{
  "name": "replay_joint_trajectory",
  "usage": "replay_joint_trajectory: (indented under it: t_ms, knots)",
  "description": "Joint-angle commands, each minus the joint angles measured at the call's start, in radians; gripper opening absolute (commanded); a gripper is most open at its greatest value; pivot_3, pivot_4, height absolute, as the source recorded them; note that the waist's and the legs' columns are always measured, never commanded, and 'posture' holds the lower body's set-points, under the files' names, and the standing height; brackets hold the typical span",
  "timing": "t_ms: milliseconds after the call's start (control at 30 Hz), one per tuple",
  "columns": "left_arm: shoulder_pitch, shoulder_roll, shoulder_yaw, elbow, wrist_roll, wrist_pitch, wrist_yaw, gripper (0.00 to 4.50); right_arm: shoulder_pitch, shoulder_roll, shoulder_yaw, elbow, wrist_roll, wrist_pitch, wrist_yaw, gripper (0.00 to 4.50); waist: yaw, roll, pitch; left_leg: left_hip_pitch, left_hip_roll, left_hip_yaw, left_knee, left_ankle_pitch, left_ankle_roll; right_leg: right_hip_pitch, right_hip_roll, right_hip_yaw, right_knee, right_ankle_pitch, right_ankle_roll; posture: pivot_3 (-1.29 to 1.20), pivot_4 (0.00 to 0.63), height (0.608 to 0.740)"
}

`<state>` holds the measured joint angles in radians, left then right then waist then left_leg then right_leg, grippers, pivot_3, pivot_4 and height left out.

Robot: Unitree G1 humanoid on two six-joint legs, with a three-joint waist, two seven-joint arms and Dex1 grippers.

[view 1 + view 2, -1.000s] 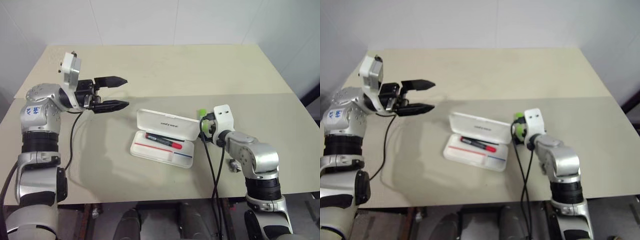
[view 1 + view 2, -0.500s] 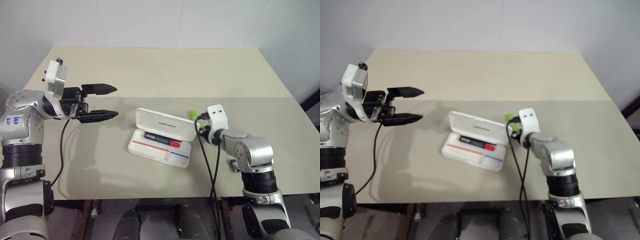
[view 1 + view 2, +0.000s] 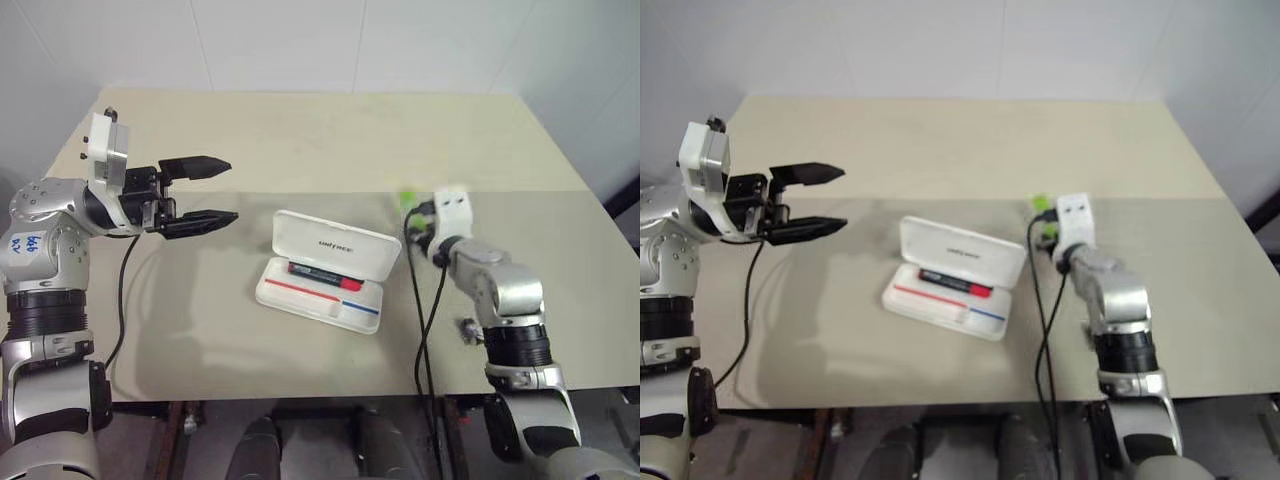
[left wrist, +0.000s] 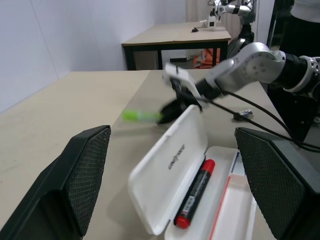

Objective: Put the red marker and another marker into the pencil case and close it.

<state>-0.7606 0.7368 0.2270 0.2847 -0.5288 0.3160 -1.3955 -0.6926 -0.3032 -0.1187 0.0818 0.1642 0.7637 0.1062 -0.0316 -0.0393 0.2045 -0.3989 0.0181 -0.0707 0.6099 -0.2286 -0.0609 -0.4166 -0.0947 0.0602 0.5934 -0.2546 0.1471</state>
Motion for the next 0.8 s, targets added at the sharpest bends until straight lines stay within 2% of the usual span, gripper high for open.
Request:
replay_joint_trajectory:
  t_ms: [33, 133, 300, 433, 633, 700, 800]
  knots:
    - [-0.017, -0.006, 0.012, -0.028, -0.032, -0.013, 0.005, 4.25, -0.052, -0.008, -0.039, -0.026, 0.010, -0.176, 0.030, 1.10, -0.002, 0.000, 0.000, -0.002, 0.000, 0.000, -0.002, 0.000, 0.000, -0.002, 0.000, 0.000, 0.001, -0.001, 0.001, 0.00, 0.150, 0.740]
    - [-0.011, -0.013, 0.014, -0.044, -0.039, -0.007, 0.009, 4.25, -0.064, -0.012, -0.052, -0.091, 0.058, -0.196, 0.083, 1.10, -0.007, 0.001, 0.000, -0.009, 0.000, 0.000, -0.004, 0.000, 0.000, -0.011, 0.000, 0.000, 0.007, -0.002, 0.001, 0.00, 0.150, 0.740]
    - [0.015, -0.014, 0.018, -0.084, -0.060, 0.010, 0.015, 4.25, -0.050, -0.071, -0.071, -0.305, 0.255, 0.002, 0.241, 1.10, -0.007, 0.005, 0.003, -0.009, 0.000, 0.001, -0.006, 0.000, 0.000, -0.012, 0.000, 0.000, 0.007, -0.004, 0.001, 0.00, 0.150, 0.740]
    - [0.054, -0.014, 0.024, -0.139, -0.084, 0.030, 0.029, 4.25, -0.010, -0.206, -0.062, -0.459, 0.417, 0.150, 0.405, 1.10, 0.001, 0.006, 0.004, -0.009, 0.000, 0.001, -0.005, 0.000, 0.000, -0.012, 0.000, 0.000, 0.006, -0.005, 0.001, 0.00, 0.150, 0.740]
    - [0.106, -0.011, 0.034, -0.215, -0.119, 0.052, 0.061, 4.25, 0.026, -0.436, -0.042, -0.566, 0.657, 0.281, 0.703, 1.10, 0.001, 0.007, 0.004, -0.008, 0.000, 0.001, -0.001, 0.000, 0.000, -0.010, 0.000, 0.000, 0.003, -0.005, 0.000, 0.00, 0.150, 0.740]
    - [0.123, -0.009, 0.037, -0.238, -0.129, 0.057, 0.071, 4.25, 0.050, -0.526, 0.009, -0.598, 0.674, 0.304, 0.778, 1.10, 0.002, 0.007, 0.004, -0.008, 0.000, 0.001, 0.000, 0.000, 0.000, -0.009, 0.000, 0.000, 0.003, -0.005, 0.000, 0.00, 0.150, 0.740]
    - [0.153, -0.005, 0.043, -0.284, -0.146, 0.069, 0.087, 4.25, 0.049, -0.576, 0.059, -0.612, 0.669, 0.296, 0.809, 1.10, -0.001, 0.007, 0.004, -0.008, 0.000, 0.001, 0.001, 0.000, 0.000, -0.009, 0.000, 0.000, 0.002, -0.005, 0.000, 0.00, 0.150, 0.740]
